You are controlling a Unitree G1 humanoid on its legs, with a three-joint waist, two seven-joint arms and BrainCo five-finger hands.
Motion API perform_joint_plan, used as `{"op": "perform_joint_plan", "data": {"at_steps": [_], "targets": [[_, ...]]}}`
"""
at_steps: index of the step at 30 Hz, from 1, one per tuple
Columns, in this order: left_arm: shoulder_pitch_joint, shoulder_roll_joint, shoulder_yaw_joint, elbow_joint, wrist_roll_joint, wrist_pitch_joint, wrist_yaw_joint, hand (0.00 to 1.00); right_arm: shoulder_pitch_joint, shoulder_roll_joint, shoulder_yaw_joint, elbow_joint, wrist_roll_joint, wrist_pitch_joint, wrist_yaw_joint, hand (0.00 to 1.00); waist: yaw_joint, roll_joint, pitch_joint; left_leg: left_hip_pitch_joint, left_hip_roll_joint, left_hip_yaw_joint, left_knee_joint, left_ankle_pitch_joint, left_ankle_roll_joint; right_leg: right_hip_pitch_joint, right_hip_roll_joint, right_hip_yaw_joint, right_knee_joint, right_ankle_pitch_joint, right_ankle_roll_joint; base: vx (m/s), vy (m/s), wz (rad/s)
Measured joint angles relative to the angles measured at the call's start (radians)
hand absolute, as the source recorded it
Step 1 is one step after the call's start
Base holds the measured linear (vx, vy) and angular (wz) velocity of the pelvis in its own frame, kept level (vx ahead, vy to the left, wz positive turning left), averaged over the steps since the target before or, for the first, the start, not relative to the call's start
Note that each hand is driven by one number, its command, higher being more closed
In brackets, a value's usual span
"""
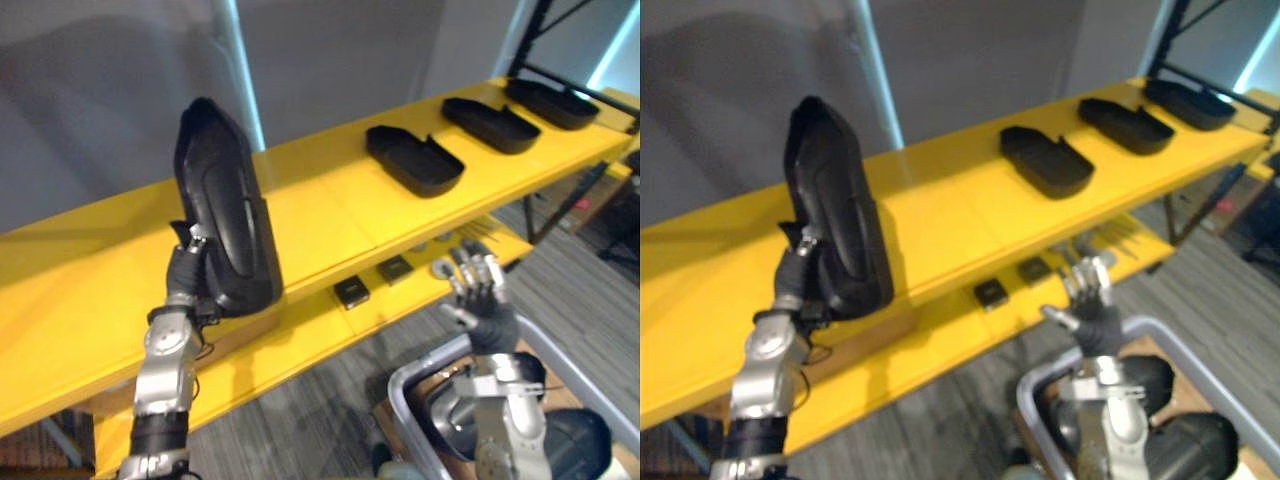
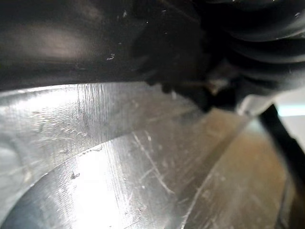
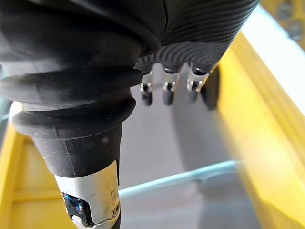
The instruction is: Walk over and take plastic housings, then place them on the shelf
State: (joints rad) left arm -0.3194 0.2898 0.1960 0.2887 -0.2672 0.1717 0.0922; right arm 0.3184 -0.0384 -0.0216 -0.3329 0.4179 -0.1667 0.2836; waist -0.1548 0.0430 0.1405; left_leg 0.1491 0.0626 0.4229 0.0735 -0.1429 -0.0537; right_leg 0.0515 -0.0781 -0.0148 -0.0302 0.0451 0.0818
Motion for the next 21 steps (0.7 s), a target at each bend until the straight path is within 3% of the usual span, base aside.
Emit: {"op": "perform_joint_plan", "data": {"at_steps": [6, 9, 14, 21], "targets": [[-0.158, 0.069, 0.06, 0.234, -0.116, 0.062, 0.088, 1.0, 0.087, -0.01, 0.052, -0.002, 0.074, 0.059, 0.011, 0.0, -0.047, 0.018, 0.002, 0.024, 0.013, 0.075, -0.014, 0.0, 0.0, -0.021, 0.019, 0.068, 0.003, 0.009, -0.006, -0.04, -0.027, -0.37], [-0.207, 0.085, 0.074, 0.293, -0.154, 0.115, 0.142, 1.0, 0.115, -0.015, 0.072, -0.005, 0.089, 0.063, 0.014, 0.0, -0.076, 0.027, 0.001, 0.025, 0.022, 0.088, -0.014, 0.001, -0.002, -0.027, 0.029, 0.079, 0.003, 0.01, -0.009, -0.05, -0.064, -0.16], [-0.221, 0.067, 0.086, 0.372, -0.17, 0.184, 0.213, 1.0, 0.159, -0.029, 0.101, -0.042, 0.135, 0.067, -0.012, 0.0, -0.088, 0.046, 0.006, 0.024, 0.034, 0.116, -0.022, 0.007, -0.012, -0.046, 0.046, 0.102, 0.005, 0.017, -0.017, -0.05, -0.061, -0.15], [-0.224, 0.047, 0.156, 0.402, -0.203, 0.18, 0.305, 1.0, 0.177, -0.047, 0.139, -0.045, 0.176, 0.095, -0.044, 0.0, -0.094, 0.079, 0.023, 0.019, 0.031, 0.138, -0.029, 0.01, -0.017, -0.073, 0.047, 0.117, 0.024, 0.016, -0.016, -0.07, -0.025, -0.06]]}}
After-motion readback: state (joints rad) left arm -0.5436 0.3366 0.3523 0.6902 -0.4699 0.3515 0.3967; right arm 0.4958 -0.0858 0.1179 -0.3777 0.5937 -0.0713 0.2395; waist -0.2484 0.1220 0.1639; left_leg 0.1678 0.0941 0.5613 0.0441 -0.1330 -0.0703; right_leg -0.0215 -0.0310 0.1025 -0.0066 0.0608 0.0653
